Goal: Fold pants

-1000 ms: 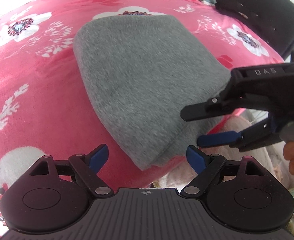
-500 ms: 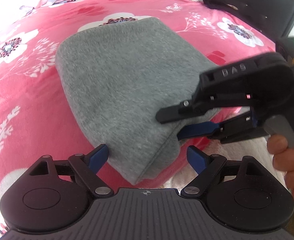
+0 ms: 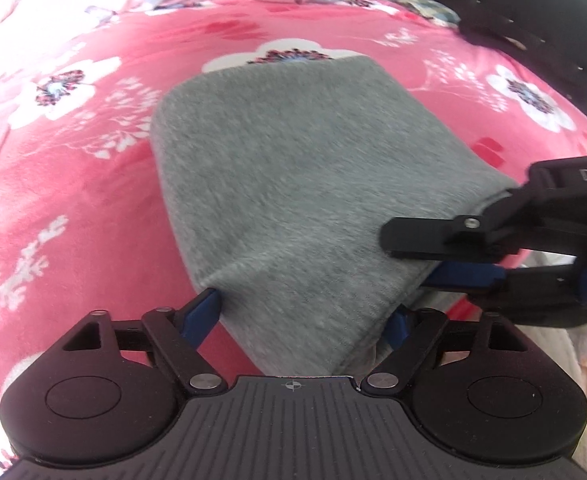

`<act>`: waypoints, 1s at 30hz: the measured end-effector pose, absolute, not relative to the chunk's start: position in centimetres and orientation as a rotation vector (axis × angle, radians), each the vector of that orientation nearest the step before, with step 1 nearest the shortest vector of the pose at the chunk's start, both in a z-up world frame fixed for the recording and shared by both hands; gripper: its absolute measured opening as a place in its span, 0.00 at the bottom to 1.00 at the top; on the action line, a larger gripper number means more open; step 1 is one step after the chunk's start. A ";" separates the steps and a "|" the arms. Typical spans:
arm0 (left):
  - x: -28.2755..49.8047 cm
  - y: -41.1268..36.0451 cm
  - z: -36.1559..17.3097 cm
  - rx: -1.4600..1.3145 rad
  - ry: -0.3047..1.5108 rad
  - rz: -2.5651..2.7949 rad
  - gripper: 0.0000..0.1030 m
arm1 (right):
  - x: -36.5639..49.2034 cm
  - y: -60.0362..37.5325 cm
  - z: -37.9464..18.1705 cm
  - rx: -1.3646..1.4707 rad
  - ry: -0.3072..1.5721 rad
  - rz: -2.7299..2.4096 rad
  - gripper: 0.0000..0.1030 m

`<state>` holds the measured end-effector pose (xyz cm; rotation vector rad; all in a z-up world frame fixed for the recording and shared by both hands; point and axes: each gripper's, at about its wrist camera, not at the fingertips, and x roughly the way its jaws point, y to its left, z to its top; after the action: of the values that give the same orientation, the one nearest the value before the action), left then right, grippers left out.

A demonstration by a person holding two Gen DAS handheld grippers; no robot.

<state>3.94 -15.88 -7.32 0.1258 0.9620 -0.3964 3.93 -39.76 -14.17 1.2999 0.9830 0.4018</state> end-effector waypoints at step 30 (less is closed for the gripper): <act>2.8 -19.0 -6.3 0.394 0.691 -0.288 1.00 | 3.2 -43.4 -10.5 1.056 0.762 0.465 1.00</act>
<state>2.76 -18.99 -6.29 0.3942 0.6912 -0.2882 3.22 -43.37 -10.54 1.0561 0.7623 0.4651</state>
